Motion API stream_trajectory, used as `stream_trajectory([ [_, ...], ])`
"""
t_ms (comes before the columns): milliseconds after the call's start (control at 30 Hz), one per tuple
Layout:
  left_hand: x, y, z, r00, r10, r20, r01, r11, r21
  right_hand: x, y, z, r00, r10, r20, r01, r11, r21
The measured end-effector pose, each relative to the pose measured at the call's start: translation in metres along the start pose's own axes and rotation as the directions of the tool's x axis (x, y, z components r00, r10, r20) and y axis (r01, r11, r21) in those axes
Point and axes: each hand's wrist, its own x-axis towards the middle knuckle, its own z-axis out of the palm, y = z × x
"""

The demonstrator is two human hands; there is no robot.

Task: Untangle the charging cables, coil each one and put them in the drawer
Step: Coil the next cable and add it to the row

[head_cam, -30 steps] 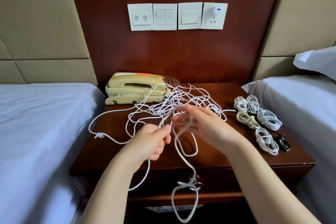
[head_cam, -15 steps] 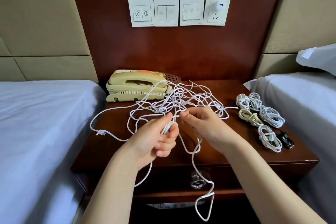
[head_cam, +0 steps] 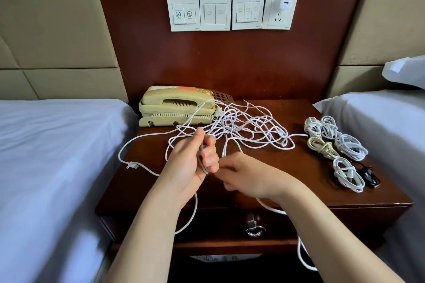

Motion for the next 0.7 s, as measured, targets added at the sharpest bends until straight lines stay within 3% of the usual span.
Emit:
stream_trajectory([
  [100, 0.006, -0.002, -0.006, 0.991, 0.095, -0.094, -0.092, 0.995, 0.032, -0.004, -0.006, 0.006, 0.999, -0.011, 0.045, 0.013, 0.999, -0.053],
  [200, 0.013, -0.005, -0.016, 0.955, 0.238, -0.178, -0.181, 0.94, 0.288, -0.009, -0.014, 0.008, 0.996, -0.041, 0.079, 0.051, 0.989, -0.137],
  [367, 0.019, -0.012, -0.026, 0.929, 0.344, -0.132, -0.179, 0.735, 0.654, -0.014, -0.024, -0.002, 0.971, -0.19, -0.142, 0.179, 0.98, -0.088],
  [400, 0.019, -0.014, -0.025, 0.936, 0.331, -0.119, -0.171, 0.724, 0.669, -0.013, -0.024, -0.005, 0.962, -0.195, -0.192, 0.189, 0.981, -0.049],
  [567, 0.013, -0.019, -0.007, 0.993, 0.119, -0.009, -0.099, 0.856, 0.508, -0.004, -0.01, -0.01, 0.888, -0.228, -0.399, 0.276, 0.959, 0.068],
  [700, 0.004, -0.019, 0.009, 0.995, -0.058, 0.086, 0.018, 0.913, 0.407, -0.001, 0.001, -0.015, 0.855, -0.172, -0.489, 0.253, 0.962, 0.104],
])
